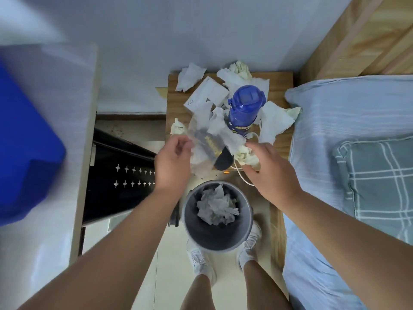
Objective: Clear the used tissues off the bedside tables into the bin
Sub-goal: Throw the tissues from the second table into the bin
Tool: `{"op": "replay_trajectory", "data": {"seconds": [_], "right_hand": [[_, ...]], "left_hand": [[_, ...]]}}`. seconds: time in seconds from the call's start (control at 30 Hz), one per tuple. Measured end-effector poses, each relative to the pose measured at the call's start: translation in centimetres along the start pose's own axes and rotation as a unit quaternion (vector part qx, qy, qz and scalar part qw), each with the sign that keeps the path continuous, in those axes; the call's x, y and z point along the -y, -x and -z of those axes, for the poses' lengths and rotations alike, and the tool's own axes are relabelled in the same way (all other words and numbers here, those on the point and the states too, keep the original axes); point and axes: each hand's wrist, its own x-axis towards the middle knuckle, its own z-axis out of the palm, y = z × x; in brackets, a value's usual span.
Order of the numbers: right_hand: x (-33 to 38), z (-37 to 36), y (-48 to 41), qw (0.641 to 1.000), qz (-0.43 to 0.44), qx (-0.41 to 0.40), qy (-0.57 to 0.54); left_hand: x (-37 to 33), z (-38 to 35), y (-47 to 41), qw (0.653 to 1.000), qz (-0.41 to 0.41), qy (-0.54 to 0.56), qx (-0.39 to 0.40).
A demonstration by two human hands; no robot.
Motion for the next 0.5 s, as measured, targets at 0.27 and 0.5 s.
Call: {"op": "replay_trajectory", "data": {"seconds": [0.27,0.5], "right_hand": [[0.4,-1.4,8.0,0.978,-0.143,0.044,-0.142],[-1.8,-8.4,11.5,0.95,-0.237,0.167,-0.115]], "left_hand": [[6.7,0.9,8.8,0.972,0.204,0.116,-0.029],[14.8,-2.0,11.3,0.938,0.324,0.121,-0.015]]}}
